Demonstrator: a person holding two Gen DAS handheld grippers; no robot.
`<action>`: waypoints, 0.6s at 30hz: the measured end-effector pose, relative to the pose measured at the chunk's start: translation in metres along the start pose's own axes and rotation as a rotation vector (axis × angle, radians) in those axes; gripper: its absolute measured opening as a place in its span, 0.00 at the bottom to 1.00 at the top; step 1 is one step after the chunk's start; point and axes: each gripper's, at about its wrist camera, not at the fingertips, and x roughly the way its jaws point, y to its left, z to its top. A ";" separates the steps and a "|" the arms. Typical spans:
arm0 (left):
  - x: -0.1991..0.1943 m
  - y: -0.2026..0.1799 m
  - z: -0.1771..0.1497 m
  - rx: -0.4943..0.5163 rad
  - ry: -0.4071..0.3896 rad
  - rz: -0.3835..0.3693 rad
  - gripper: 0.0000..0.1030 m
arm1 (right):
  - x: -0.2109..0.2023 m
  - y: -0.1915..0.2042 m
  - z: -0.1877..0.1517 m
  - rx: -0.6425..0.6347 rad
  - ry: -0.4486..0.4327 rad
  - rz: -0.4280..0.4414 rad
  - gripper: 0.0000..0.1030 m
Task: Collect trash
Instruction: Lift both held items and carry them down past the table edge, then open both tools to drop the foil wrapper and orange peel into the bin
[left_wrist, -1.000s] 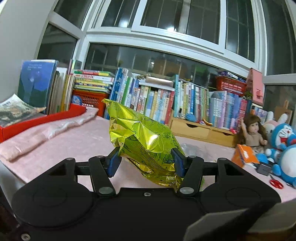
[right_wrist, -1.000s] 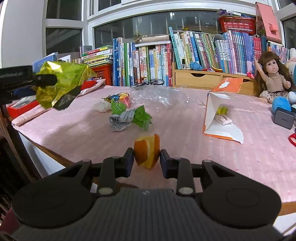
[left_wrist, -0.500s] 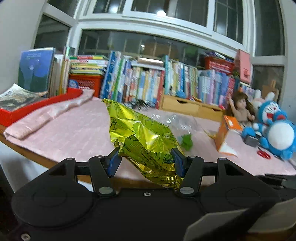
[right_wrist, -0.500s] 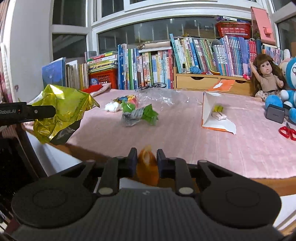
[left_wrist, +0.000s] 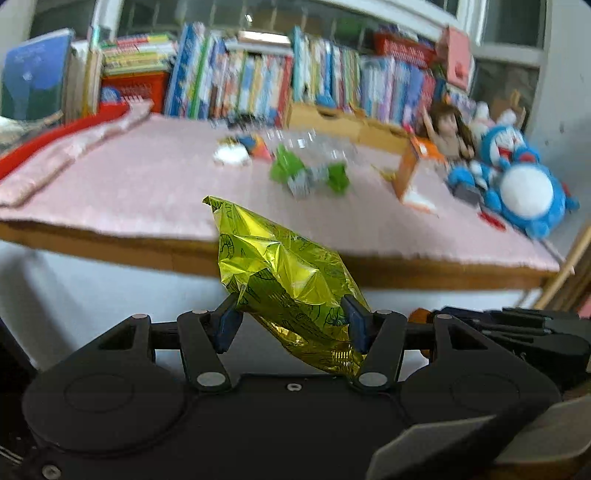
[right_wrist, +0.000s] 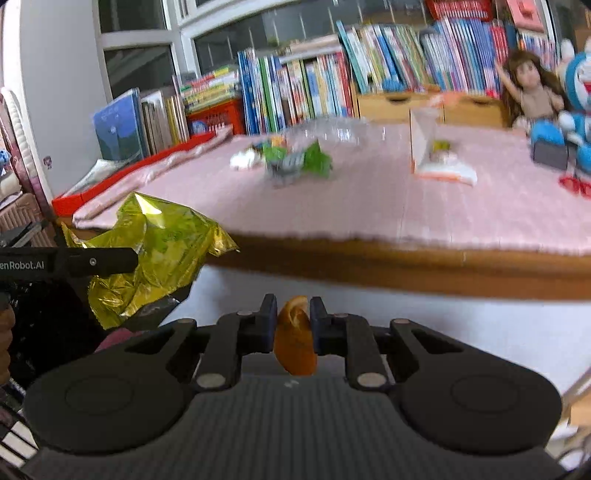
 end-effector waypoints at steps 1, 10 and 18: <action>0.002 -0.001 -0.003 0.005 0.023 -0.005 0.54 | 0.001 -0.001 -0.004 0.009 0.016 0.003 0.22; 0.033 -0.014 -0.028 0.128 0.279 -0.016 0.54 | 0.011 -0.004 -0.027 0.085 0.101 0.019 0.22; 0.066 -0.020 -0.055 0.179 0.442 -0.052 0.54 | 0.032 -0.009 -0.046 0.133 0.172 0.017 0.22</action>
